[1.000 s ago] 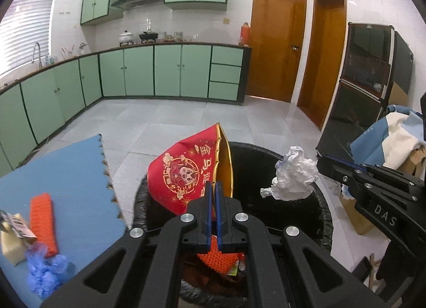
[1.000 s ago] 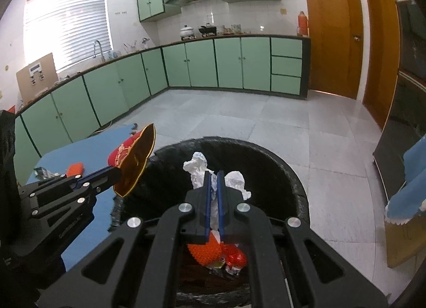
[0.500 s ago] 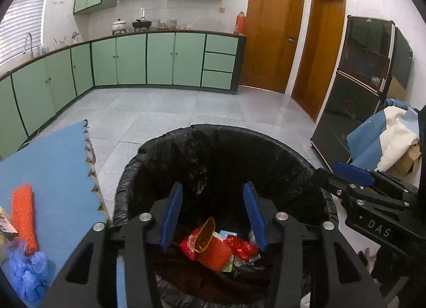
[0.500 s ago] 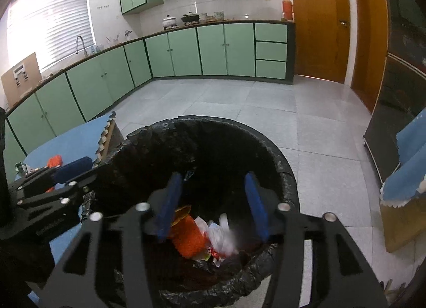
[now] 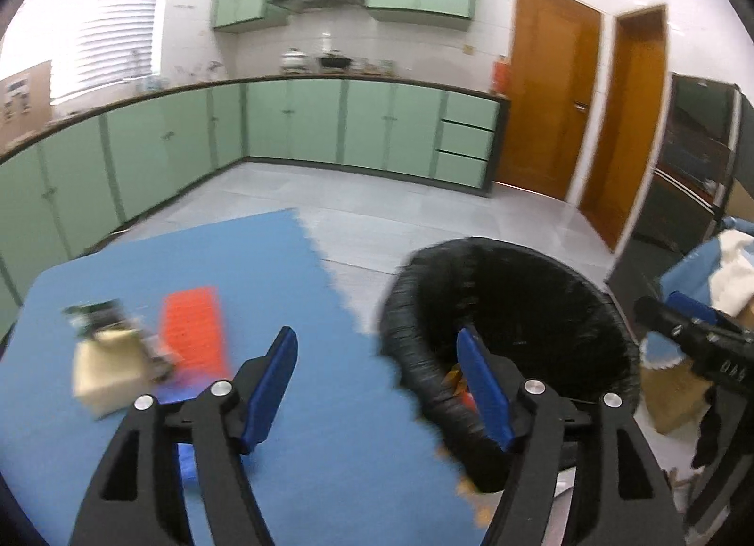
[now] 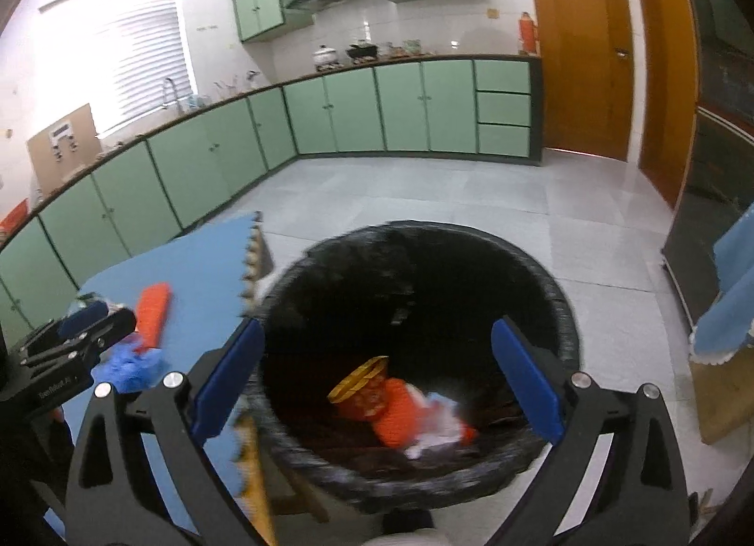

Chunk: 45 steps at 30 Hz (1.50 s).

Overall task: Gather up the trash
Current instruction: 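Carry the packet and tissue over the bin and open both tools, then grasp the blue plastic gloves with the right tool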

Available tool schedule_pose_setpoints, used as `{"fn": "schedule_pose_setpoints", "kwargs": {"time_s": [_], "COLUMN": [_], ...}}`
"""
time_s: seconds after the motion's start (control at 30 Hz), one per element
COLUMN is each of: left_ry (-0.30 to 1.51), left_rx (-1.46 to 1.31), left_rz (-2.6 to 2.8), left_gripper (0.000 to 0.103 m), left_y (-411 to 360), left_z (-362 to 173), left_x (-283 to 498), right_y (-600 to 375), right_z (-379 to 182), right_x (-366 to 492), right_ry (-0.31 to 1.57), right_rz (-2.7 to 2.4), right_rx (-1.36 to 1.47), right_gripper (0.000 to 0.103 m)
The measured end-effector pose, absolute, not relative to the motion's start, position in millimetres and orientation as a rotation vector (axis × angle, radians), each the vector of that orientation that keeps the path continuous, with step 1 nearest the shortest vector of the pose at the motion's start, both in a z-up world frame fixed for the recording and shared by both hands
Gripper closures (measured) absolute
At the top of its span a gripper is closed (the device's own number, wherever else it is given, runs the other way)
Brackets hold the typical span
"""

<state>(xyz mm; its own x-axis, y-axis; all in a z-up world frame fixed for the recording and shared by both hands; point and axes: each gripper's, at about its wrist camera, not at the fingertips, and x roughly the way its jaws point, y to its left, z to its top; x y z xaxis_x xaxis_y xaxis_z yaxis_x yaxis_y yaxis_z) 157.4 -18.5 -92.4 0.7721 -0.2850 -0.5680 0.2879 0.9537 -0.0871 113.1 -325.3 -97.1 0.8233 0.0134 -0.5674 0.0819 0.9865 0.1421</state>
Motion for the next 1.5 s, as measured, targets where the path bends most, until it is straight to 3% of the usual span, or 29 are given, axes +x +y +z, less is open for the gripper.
{"fn": "schedule_pose_setpoints", "kwargs": {"time_s": [0.63,1.5], "left_ry": [0.61,0.676], "left_rx": [-0.04,-0.043], "left_rz": [0.005,0.112], "left_gripper": [0.033,0.033], "left_y": [140.1,192.6], "left_z": [-103.6,-139.9], "left_x": [113.5,120.6], "right_y": [-146.8,-46.8], "right_z": [-103.3,-176.4], "right_x": [134.3,180.0], "right_ry": [0.619,0.804], "right_rz": [0.22,0.311], "right_rx": [0.052,-0.044], "right_gripper": [0.007,0.007]}}
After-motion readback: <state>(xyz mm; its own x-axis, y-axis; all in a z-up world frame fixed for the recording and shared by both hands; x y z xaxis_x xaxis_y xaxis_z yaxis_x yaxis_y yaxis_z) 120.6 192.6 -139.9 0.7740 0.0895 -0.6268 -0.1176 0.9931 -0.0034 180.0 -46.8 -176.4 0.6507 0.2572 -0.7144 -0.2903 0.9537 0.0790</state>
